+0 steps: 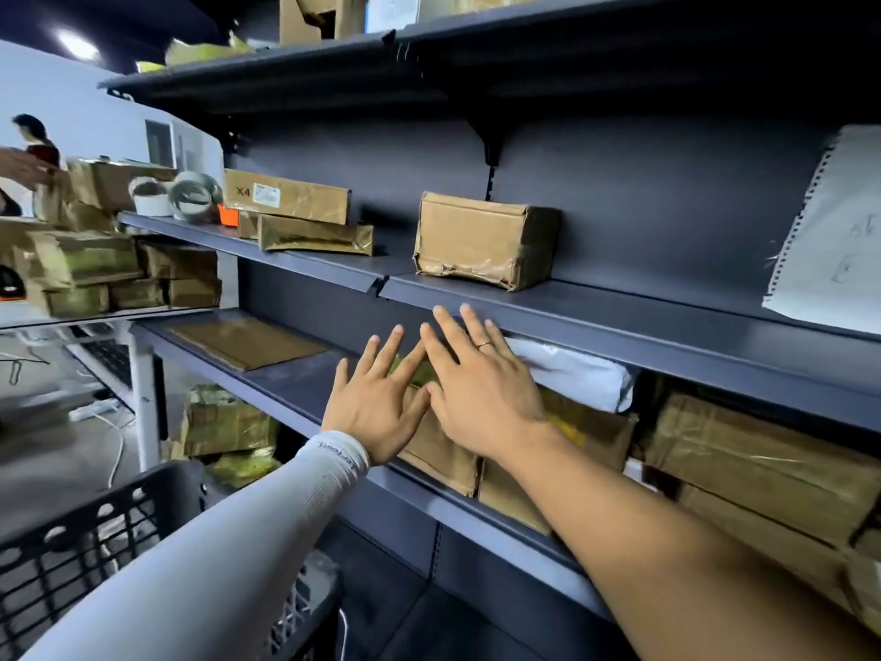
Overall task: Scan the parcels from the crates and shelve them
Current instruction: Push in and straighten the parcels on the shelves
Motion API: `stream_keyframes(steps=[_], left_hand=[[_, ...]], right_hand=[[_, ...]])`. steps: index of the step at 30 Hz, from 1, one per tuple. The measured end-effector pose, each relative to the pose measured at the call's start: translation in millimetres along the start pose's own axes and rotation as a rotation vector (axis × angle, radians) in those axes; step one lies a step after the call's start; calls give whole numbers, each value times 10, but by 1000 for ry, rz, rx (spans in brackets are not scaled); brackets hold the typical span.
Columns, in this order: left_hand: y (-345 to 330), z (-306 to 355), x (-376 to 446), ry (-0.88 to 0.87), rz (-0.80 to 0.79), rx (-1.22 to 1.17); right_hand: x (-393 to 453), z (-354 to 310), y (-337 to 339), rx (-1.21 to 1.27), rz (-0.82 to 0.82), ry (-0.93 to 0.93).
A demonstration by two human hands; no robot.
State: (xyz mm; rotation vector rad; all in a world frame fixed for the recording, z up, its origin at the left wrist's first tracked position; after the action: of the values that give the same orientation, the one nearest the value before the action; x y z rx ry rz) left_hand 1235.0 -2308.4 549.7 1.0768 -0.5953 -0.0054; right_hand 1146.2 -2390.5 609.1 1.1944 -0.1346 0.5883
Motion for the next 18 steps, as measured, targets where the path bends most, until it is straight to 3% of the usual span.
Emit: stream_keyframes(steps=[6, 12, 18], left_hand=[[-225, -341, 6, 32, -16, 12], [-500, -527, 185, 27, -94, 62], [-780, -508, 508, -45, -111, 51]], right_hand=[[-153, -190, -507, 81, -58, 9], [-147, -21, -1078, 159, -179, -187], [0, 154, -1323, 13, -220, -265]])
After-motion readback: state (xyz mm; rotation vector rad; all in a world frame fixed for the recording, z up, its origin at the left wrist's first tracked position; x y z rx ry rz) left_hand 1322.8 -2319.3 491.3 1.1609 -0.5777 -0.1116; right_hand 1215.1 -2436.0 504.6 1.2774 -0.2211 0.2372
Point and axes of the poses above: each hand's wrist, its own x-axis towards the middle knuckle, its own y-axis out of the back of the hand, z = x × y, the point moved 9 cm from there along x, towards the middle knuckle, and after that the axes turned 15 degrees about y, right-handed, at the moved point
